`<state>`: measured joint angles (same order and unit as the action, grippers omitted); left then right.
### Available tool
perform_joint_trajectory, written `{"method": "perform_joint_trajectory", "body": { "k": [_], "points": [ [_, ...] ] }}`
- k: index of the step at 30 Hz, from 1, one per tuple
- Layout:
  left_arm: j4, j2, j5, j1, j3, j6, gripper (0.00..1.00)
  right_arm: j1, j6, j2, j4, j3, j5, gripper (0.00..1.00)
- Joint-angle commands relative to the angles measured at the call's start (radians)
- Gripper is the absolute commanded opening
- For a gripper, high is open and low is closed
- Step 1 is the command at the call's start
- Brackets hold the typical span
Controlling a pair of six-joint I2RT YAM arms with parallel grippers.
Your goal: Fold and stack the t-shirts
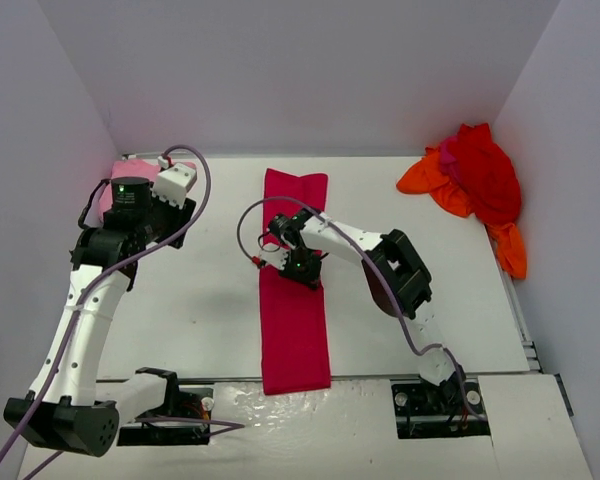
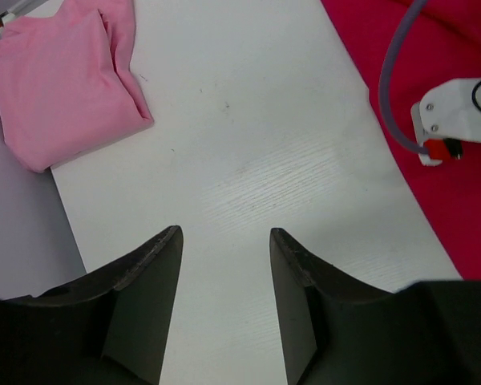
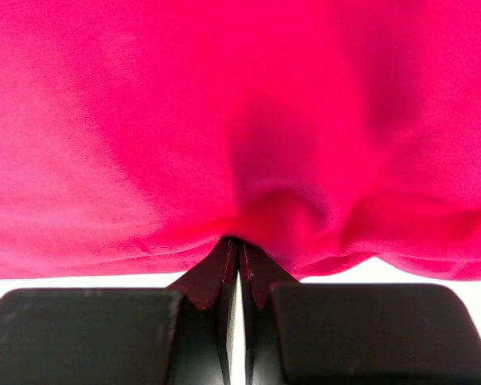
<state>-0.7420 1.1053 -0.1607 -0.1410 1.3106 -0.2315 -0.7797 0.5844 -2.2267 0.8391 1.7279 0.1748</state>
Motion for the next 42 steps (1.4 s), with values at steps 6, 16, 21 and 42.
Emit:
{"method": "perform_joint_trajectory", "body": {
  "k": [6,16,21,42],
  "points": [
    [0.061,0.027,0.004,0.007,0.035,-0.011,0.44,0.1,0.095,-0.177,-0.049,0.151,-0.06,0.0],
    [0.048,0.047,0.025,0.007,0.07,-0.016,0.44,0.04,0.096,-0.248,-0.005,0.302,-0.011,0.0],
    [0.043,0.054,0.021,0.007,0.069,-0.021,0.44,0.023,0.068,-0.259,-0.004,0.351,-0.04,0.0],
    [-0.087,0.117,-0.337,-0.099,0.09,-0.179,0.45,0.193,-0.007,0.504,-0.018,0.033,-0.262,0.54]
  ]
}}
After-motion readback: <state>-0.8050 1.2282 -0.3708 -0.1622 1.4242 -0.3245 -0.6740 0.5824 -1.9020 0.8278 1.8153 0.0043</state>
